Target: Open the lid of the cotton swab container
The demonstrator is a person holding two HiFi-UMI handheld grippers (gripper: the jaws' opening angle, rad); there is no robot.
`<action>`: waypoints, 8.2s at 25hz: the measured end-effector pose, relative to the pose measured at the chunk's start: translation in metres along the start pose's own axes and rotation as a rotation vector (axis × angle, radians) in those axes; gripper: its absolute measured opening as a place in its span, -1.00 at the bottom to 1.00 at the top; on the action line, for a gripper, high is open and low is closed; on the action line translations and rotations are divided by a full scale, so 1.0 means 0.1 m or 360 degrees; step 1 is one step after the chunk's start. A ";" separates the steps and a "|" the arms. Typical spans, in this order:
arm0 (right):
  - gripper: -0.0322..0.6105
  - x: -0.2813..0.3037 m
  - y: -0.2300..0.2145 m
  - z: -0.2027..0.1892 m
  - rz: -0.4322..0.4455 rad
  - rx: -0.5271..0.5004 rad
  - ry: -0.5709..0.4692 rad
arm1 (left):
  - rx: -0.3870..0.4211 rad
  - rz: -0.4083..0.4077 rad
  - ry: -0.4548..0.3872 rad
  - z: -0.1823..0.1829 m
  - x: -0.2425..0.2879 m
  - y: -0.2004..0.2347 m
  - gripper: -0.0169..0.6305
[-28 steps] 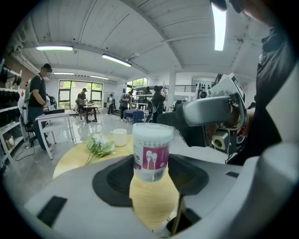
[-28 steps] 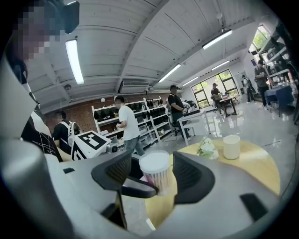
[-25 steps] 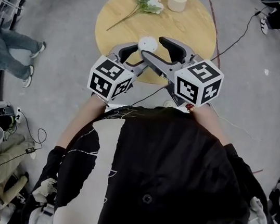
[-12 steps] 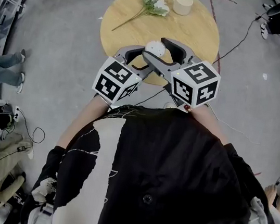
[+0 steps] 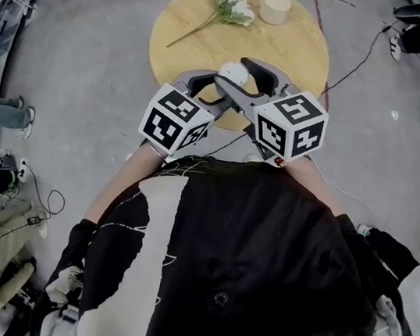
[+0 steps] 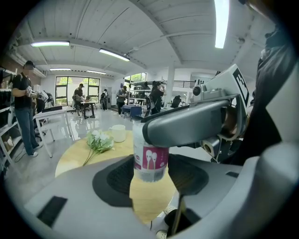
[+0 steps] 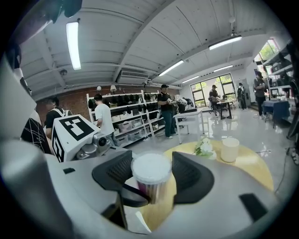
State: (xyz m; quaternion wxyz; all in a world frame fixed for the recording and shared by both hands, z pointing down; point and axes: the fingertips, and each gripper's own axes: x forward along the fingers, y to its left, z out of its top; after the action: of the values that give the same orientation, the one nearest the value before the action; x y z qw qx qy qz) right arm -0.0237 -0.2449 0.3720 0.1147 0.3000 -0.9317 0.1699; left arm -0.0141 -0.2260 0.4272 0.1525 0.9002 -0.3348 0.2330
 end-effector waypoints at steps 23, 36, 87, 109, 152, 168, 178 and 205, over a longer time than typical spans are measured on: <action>-0.07 -0.02 -0.16 0.33 0.0163 0.0591 -0.0187 | 0.0052 0.0019 -0.0124 0.19 -0.03 0.15 -0.22; -0.06 -0.04 -0.18 0.37 0.0139 0.0532 -0.0215 | 0.0078 0.0023 -0.0156 0.24 -0.02 0.15 -0.22; -0.03 -0.21 -0.19 0.56 0.0040 0.0452 -0.0369 | 0.0025 0.0025 -0.0249 0.24 -0.15 0.19 -0.22; -0.03 -0.33 -0.26 0.54 0.0035 0.0556 -0.0432 | -0.0032 0.0031 -0.0259 0.20 -0.17 0.18 -0.23; -0.05 -0.42 -0.36 0.39 -0.0042 0.0706 -0.0484 | -0.0106 0.0023 -0.0391 0.24 -0.34 0.31 -0.23; -0.05 -0.49 -0.43 0.28 -0.0072 0.0754 -0.0475 | -0.0103 0.0004 -0.0451 0.39 -0.33 0.27 -0.23; -0.05 -0.45 -0.36 0.25 -0.0031 0.0787 -0.0440 | -0.0107 0.0007 -0.0476 0.43 -0.35 0.26 -0.23; -0.63 -0.84 -0.66 0.06 -0.0437 0.0820 -0.0531 | -0.0187 0.0175 -0.0440 0.19 -0.47 0.39 -0.22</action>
State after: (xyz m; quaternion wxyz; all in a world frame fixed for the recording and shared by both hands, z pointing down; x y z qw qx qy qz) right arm 0.0821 -0.2540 0.3569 -0.0971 0.4655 -0.8149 0.3314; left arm -0.0657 -0.2372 0.3907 0.1444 0.8935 -0.4145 0.0948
